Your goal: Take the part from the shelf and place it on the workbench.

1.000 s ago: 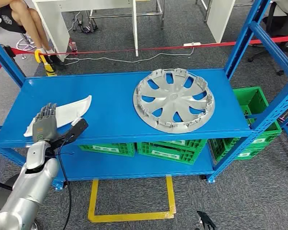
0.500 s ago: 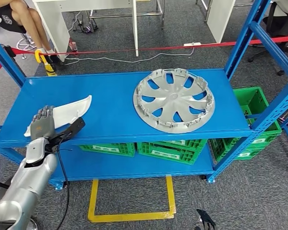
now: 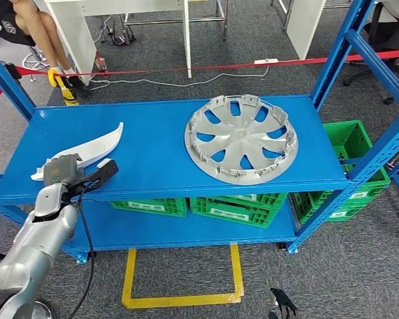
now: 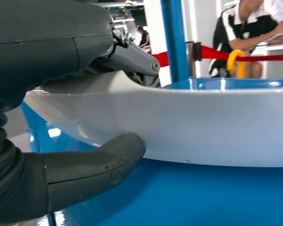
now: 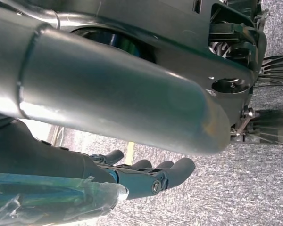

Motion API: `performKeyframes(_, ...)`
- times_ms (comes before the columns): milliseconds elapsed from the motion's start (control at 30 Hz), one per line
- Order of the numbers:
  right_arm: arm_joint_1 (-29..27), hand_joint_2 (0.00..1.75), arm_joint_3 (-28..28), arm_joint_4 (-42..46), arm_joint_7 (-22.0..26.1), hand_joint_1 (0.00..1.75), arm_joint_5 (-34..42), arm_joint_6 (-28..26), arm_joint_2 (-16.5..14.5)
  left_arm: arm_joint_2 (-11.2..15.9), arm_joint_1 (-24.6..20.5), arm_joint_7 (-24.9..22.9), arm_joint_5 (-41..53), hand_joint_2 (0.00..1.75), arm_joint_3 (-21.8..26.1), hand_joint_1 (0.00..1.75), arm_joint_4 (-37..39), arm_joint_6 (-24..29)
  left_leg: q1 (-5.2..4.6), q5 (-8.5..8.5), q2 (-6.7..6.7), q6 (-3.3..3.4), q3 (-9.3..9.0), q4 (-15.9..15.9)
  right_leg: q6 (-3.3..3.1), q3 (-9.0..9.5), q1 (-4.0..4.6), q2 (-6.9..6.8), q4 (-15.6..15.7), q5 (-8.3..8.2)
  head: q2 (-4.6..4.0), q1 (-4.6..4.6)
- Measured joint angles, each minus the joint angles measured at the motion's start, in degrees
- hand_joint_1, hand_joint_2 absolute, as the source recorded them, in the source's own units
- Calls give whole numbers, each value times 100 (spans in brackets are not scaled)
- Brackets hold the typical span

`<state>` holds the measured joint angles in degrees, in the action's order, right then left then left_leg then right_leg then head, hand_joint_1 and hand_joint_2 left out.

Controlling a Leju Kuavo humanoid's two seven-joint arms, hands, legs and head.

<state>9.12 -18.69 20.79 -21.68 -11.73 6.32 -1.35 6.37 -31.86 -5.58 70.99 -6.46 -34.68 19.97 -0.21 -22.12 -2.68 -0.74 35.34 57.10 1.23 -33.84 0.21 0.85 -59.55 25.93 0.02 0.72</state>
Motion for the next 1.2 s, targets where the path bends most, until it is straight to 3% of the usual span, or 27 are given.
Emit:
performKeyframes(267,0,0,0,0,0,0,-8,0,-1,-3,-22,74,-24,175,-4,175,21,32,0,0,0,0,0,0,0,0,0,0,0,0,0,1)
performKeyframes(400,-5,0,0,-1,0,0,-20,-8,-3,-16,13,348,-154,175,-13,175,-12,222,0,0,0,0,0,0,0,0,0,1,0,0,0,1)
performKeyframes(633,-22,0,-49,-1,0,0,-24,-33,-3,-166,796,735,-317,175,-82,175,-1249,715,-1,-3,1,4,2,0,0,0,-1,2,12,0,0,0)
performKeyframes(767,-24,0,-96,-1,0,0,-21,-34,-22,-222,1131,809,-260,175,-161,175,-1912,865,-28,-16,3,102,16,37,69,11,-32,12,51,-28,0,5)
performKeyframes(833,-24,0,-120,4,0,0,-10,-6,-30,-273,1328,886,-106,175,-223,175,-2317,1073,-4,53,17,143,-21,-64,113,8,-17,15,66,-25,0,3)
performKeyframes(900,-23,0,-139,14,0,0,9,88,-31,-340,1556,934,97,175,-334,175,-2765,1234,40,125,43,167,-63,-188,158,-96,-7,1,-181,203,0,-11)
performKeyframes(967,-30,0,-152,27,0,0,33,232,-31,-396,1816,952,265,175,-462,175,-3174,1309,60,147,61,170,-61,-215,210,-353,-38,-19,-852,611,0,-19)
performKeyframes(1000,-39,0,-162,36,0,0,48,313,-31,-422,1953,964,325,175,-527,175,-3366,1325,67,153,67,162,-52,-212,240,-476,-59,-24,-1190,755,0,-18)
performKeyframes(1033,-50,0,-173,47,-3,0,62,382,-31,-448,2084,978,363,175,-589,175,-3535,1330,78,160,71,150,-41,-209,272,-532,-79,-28,-1377,799,0,-16)
performKeyframes(1067,-59,0,-184,61,-5,0,77,444,-30,-471,2198,993,397,175,-648,175,-3701,1333,97,171,72,131,-24,-203,307,-486,-100,-30,-1349,733,0,-16)
performKeyframes(1100,-62,0,-196,75,-8,0,87,484,-30,-492,2291,1005,420,175,-701,175,-3833,1335,123,183,69,104,-2,-190,344,-331,-124,-32,-1093,580,0,-18)
performKeyframes(1167,-48,0,-217,109,-10,0,98,522,-33,-520,2415,1016,442,175,-768,175,-4051,1339,170,206,57,19,58,-141,419,118,-167,-8,-330,295,0,-22)
performKeyframes(1200,-39,0,-226,123,-10,0,101,531,-36,-527,2452,1016,446,175,-786,175,-4137,1341,178,220,47,-29,86,-113,408,259,-176,22,-84,217,0,-17)
